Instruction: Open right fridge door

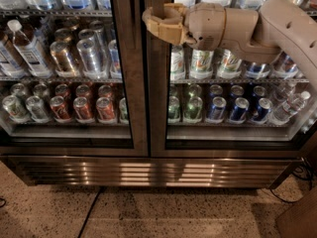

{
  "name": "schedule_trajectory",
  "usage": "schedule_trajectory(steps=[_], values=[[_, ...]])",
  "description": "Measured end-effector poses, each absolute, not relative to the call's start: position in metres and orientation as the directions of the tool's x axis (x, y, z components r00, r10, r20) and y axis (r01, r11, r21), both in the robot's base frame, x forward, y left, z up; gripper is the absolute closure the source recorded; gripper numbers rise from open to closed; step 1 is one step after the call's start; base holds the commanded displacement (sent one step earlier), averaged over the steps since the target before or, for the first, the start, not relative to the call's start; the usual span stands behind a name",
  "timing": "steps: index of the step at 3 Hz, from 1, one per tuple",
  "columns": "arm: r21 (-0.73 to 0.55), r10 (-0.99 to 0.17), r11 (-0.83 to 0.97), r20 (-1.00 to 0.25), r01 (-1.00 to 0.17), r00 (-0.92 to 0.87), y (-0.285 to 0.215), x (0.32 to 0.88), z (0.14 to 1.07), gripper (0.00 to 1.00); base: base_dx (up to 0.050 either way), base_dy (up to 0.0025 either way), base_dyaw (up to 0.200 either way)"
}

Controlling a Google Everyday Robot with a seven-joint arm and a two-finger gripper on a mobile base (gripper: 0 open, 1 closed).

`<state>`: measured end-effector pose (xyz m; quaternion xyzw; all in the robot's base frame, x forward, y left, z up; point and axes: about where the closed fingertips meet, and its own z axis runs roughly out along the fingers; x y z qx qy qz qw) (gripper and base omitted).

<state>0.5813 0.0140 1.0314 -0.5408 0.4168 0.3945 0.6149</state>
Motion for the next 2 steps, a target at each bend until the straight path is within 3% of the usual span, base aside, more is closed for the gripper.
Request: schedule_trajectory(steps=[2], values=[[-0.332, 0.038, 0.120, -0.940, -0.936, 0.339, 0.0116, 0.5823, 1.0281, 1.00, 0.000, 0.00000, 0.000]])
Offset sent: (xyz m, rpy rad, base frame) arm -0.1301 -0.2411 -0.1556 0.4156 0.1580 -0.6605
